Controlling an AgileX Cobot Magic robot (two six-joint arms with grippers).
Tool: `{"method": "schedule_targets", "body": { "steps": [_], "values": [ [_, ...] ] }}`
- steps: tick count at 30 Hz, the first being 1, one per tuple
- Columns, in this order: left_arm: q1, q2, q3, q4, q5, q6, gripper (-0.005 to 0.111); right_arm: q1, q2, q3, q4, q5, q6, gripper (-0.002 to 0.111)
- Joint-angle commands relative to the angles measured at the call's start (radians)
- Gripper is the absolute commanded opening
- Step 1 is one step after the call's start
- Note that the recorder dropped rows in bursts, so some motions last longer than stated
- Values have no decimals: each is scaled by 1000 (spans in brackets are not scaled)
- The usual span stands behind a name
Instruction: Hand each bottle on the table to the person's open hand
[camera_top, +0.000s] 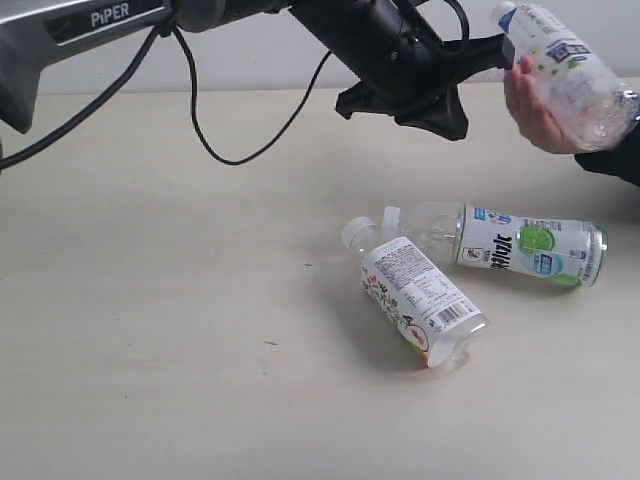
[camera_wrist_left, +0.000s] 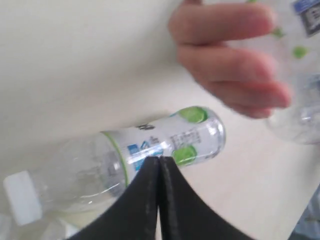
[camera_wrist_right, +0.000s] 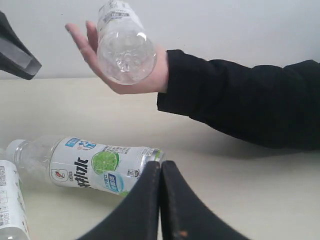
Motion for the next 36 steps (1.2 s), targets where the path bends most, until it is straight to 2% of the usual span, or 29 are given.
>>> {"method": "schedule_targets", "body": {
  "steps": [1, 5, 13, 17, 19, 26, 36],
  "values": [
    [-12, -68, 29, 145, 90, 116, 0, -4, -6, 5, 0, -9, -4, 0],
    [-22, -175, 197, 189, 15, 224, 0, -4, -6, 5, 0, -9, -4, 0],
    [-13, -434, 650, 124, -342, 500, 0, -4, -6, 5, 0, -9, -1, 0],
    [-11, -544, 813, 124, -487, 600, 0, -4, -6, 5, 0, -9, -1, 0],
    [-11, -590, 846, 119, -549, 639, 0, -4, -6, 5, 0, -9, -1, 0],
    [-11, -641, 847, 128, -506, 664, 0, -4, -6, 5, 0, -9, -1, 0],
    [-9, -636, 864, 116, -546, 656, 0, -4, -6, 5, 0, -9, -1, 0]
  ]
}}
